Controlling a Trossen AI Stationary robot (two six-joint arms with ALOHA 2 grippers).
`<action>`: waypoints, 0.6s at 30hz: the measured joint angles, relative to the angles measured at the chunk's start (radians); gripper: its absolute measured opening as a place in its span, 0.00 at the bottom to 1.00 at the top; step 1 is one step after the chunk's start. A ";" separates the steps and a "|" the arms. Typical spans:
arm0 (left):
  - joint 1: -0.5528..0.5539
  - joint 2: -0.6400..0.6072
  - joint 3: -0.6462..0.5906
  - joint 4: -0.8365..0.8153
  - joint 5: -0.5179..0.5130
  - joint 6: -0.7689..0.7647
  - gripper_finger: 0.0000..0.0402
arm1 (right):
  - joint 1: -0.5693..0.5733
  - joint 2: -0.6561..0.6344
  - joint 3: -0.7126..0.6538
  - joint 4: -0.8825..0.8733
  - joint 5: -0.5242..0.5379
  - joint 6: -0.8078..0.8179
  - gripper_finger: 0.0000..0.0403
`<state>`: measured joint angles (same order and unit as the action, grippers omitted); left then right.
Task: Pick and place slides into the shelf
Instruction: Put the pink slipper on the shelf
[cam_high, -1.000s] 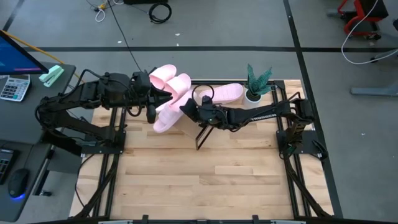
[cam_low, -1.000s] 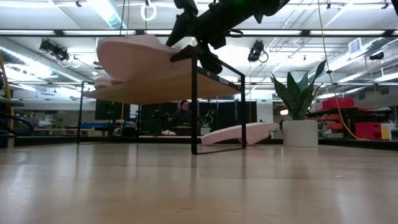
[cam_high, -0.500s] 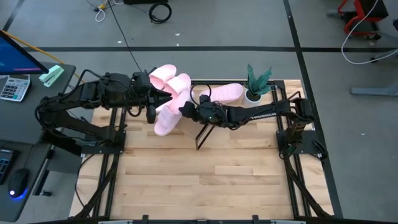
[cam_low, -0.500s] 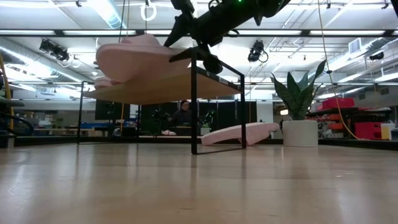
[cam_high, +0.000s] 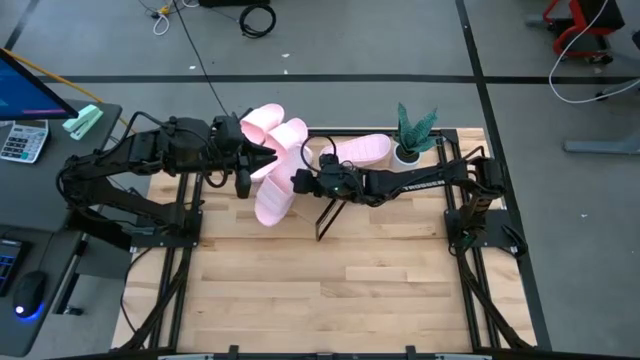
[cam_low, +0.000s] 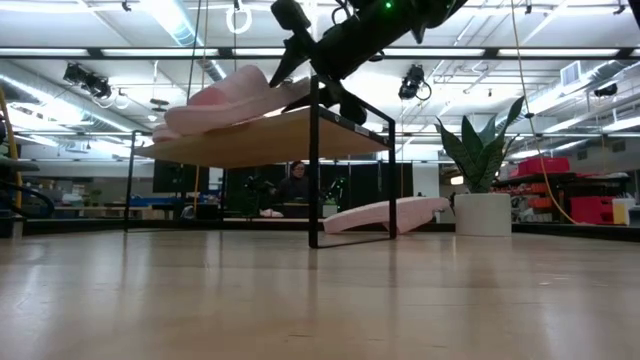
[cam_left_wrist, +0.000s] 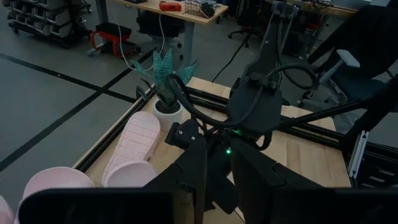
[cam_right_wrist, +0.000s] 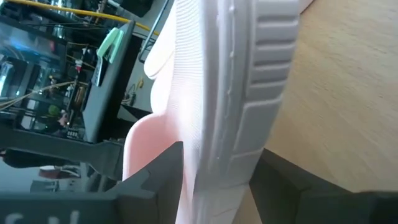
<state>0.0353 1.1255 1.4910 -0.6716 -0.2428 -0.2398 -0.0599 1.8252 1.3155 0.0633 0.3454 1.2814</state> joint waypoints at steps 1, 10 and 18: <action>0.000 0.000 0.000 0.000 0.000 0.000 0.19 | -0.002 0.000 0.000 -0.005 0.001 0.000 0.43; 0.000 0.000 0.000 0.000 0.000 0.000 0.19 | -0.009 0.000 0.000 -0.010 0.022 -0.004 0.41; 0.000 0.000 0.000 -0.008 0.000 0.000 0.19 | -0.013 0.000 0.017 -0.030 0.027 -0.087 0.42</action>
<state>0.0353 1.1255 1.4910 -0.6800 -0.2428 -0.2398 -0.0727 1.8256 1.3327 0.0334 0.3725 1.1941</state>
